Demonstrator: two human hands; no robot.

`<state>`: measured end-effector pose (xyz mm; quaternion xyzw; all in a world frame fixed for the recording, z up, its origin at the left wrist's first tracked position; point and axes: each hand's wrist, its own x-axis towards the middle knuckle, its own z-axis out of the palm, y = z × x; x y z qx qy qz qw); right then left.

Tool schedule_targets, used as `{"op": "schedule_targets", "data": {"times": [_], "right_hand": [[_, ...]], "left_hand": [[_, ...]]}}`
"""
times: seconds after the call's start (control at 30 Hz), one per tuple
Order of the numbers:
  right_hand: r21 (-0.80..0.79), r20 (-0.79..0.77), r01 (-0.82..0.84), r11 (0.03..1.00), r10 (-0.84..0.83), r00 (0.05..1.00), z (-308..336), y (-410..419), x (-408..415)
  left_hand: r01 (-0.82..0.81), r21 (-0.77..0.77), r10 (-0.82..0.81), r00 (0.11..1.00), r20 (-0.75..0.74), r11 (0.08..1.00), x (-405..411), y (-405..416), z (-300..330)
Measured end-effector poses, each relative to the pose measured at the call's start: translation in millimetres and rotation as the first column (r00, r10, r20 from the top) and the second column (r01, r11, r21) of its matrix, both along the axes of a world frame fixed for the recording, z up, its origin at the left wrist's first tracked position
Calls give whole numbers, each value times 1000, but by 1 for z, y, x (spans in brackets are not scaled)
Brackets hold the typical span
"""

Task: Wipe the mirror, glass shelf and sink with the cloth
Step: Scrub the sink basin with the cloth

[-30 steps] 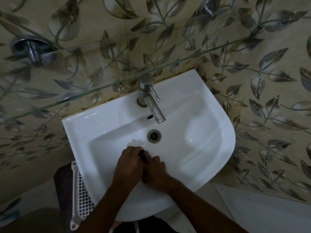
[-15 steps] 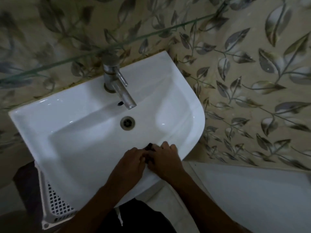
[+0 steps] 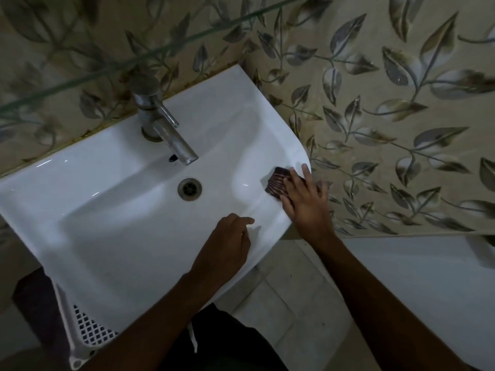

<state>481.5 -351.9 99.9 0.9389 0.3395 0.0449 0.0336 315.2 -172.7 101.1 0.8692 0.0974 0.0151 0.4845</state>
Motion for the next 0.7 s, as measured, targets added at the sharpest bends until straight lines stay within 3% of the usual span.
{"op": "schedule_targets", "data": {"times": [0.17, 0.3, 0.47, 0.57, 0.7], "right_hand": [[190, -143, 10, 982, 18, 990, -8, 3, -46], [201, -246, -61, 978, 111, 963, -7, -7, -44], [192, -262, 216, 957, -162, 951, 0, -1, 14], [226, -233, 254, 940, -201, 951, -5, 7, -7], [259, -259, 191, 947, -123, 958, -10, 16, -83]], "left_hand": [[-23, -8, 23, 1000, -9, 1000, -6, 0, 7], [-20, -17, 19, 998, -53, 1000, -23, 4, 6], [-101, -73, 89, 986, -143, 992, -63, 16, 1], [-141, -33, 135, 980, -145, 989, -87, 24, -1], [-166, 133, 177, 982, -73, 977, -121, 33, 3]]}}
